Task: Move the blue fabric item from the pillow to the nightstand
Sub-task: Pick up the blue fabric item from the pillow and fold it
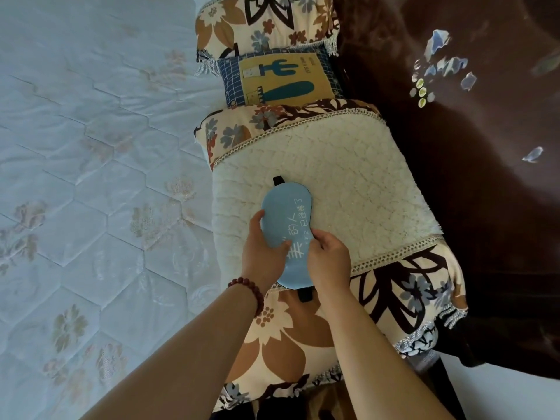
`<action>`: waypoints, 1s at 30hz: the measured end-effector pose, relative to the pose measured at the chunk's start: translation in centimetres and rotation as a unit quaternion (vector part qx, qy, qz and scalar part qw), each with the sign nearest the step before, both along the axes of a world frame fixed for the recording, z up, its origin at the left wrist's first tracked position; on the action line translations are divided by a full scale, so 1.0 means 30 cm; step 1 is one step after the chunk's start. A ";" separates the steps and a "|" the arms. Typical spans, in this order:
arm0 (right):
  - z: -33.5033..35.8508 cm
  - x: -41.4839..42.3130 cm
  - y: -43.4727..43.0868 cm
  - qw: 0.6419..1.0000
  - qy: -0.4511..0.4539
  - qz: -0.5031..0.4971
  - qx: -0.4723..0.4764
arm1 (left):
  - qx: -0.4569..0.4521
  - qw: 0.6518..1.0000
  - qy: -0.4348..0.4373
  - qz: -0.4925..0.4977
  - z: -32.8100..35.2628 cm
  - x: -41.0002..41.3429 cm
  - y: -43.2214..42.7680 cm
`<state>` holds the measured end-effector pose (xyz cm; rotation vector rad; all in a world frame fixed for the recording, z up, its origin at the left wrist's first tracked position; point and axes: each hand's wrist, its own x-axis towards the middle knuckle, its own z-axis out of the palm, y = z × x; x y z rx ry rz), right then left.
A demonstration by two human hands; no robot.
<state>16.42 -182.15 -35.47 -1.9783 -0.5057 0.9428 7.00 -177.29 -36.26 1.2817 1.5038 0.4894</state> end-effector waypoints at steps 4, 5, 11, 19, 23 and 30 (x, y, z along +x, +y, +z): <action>0.017 0.028 0.025 0.998 0.040 0.037 -0.015 | -0.021 1.000 -0.002 0.004 -0.008 0.004 0.010; 0.021 0.035 0.034 0.997 0.058 0.045 -0.020 | -0.019 1.000 0.000 0.004 -0.007 0.004 0.013; 0.028 0.014 0.042 0.993 0.085 0.081 -0.005 | 0.010 1.000 0.008 0.024 0.018 -0.007 0.012; 0.102 -0.017 0.057 0.990 0.109 0.076 0.048 | 0.099 0.991 0.052 -0.070 0.121 -0.034 0.037; 0.141 -0.030 0.085 0.988 0.128 0.036 0.073 | 0.103 0.988 0.057 -0.103 0.165 -0.038 0.054; 0.147 -0.027 0.070 0.977 0.157 -0.021 0.144 | 0.142 0.973 0.158 -0.092 0.226 -0.067 0.057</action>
